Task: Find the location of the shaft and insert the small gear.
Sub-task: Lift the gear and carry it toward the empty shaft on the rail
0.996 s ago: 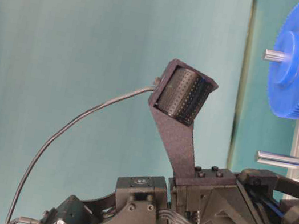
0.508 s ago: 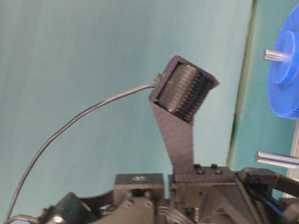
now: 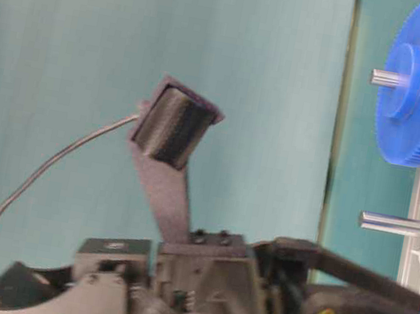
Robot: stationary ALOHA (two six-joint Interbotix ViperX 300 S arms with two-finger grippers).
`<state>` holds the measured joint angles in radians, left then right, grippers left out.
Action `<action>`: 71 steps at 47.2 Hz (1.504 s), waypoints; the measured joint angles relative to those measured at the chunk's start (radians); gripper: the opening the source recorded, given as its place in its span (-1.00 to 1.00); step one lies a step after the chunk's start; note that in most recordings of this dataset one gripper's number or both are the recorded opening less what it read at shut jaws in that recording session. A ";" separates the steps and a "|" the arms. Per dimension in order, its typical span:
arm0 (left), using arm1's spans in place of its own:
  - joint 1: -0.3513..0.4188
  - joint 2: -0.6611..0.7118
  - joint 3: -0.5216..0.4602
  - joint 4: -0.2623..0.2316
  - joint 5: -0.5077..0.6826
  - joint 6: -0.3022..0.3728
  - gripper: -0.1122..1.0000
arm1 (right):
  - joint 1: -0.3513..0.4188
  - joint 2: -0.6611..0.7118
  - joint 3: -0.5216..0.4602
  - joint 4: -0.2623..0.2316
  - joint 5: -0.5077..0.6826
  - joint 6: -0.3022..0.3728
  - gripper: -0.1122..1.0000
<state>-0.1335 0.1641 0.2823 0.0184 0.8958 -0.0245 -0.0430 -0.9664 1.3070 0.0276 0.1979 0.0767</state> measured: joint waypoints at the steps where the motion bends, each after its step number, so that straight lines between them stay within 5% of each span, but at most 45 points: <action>1: 0.002 -0.003 -0.002 0.000 0.006 0.003 0.35 | 0.000 0.000 0.000 0.000 0.000 -0.002 -0.75; 33: 0.067 -0.077 -0.075 0.003 0.138 0.087 0.35 | -0.002 0.000 0.000 0.000 0.000 0.000 -0.75; 71: 0.130 -0.084 -0.163 0.005 0.156 0.153 0.35 | 0.000 -0.002 0.000 0.000 0.000 -0.002 -0.75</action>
<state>-0.0031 0.0798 0.1197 0.0230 1.0523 0.1289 -0.0430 -0.9679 1.3070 0.0276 0.1979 0.0752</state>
